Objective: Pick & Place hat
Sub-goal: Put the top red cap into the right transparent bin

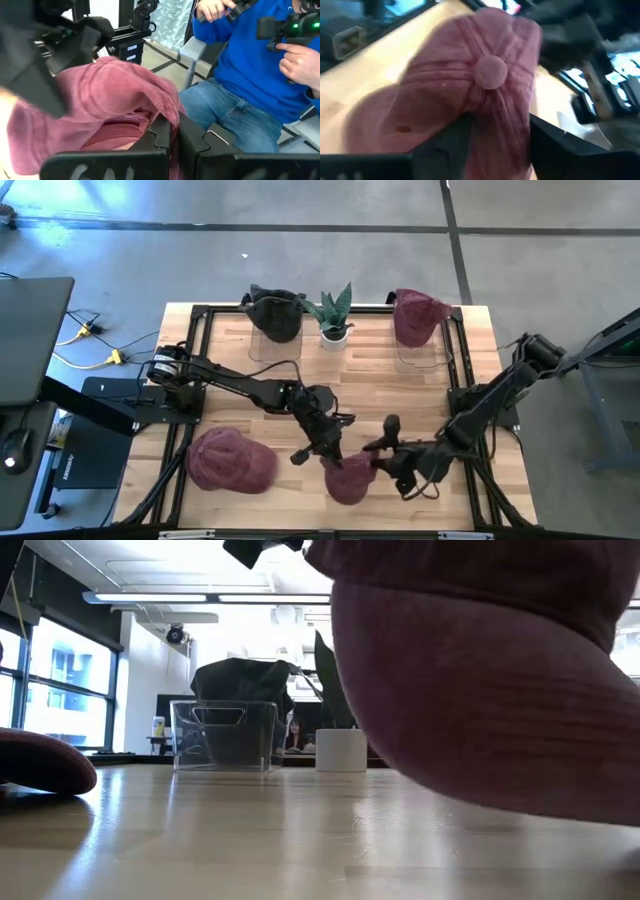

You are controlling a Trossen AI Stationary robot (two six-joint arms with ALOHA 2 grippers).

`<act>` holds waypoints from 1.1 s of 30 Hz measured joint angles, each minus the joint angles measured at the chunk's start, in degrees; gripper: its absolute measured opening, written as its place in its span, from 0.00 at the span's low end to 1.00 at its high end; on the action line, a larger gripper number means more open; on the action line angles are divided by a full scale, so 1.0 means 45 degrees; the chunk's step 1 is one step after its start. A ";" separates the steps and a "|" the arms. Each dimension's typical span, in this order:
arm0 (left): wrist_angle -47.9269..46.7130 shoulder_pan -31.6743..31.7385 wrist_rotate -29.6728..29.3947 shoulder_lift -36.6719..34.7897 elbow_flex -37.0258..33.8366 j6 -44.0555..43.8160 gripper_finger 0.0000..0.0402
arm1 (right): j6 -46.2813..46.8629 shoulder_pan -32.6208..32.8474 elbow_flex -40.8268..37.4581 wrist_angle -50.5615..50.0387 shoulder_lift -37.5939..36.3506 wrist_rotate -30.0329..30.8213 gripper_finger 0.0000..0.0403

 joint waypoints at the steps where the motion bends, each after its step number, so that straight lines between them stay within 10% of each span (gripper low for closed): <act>1: 0.0000 0.0000 0.0000 0.0000 0.0000 -0.0011 0.00 | 0.0044 -0.0001 0.0321 -0.0323 0.0126 -0.0345 0.41; 9: -0.0370 0.0010 0.0156 -0.0102 -0.0003 -0.0107 0.00 | 0.2812 -0.0055 0.1890 -0.2116 0.0285 -0.3861 0.05; 18: -0.0427 0.0015 0.2593 -0.0291 0.1308 0.0906 0.22 | 0.4545 -0.0383 0.1923 -0.2110 -0.0170 -0.7394 0.02; 26: -0.0891 0.0004 -0.0099 0.0088 0.1827 0.1893 0.57 | 0.4284 -0.0430 0.1815 -0.2254 -0.0410 -0.6654 0.01; 33: -0.0537 -0.0088 -0.0411 0.1103 0.1802 -0.0385 0.66 | 0.4434 -0.0469 0.1815 -0.2371 -0.0410 -0.6006 0.01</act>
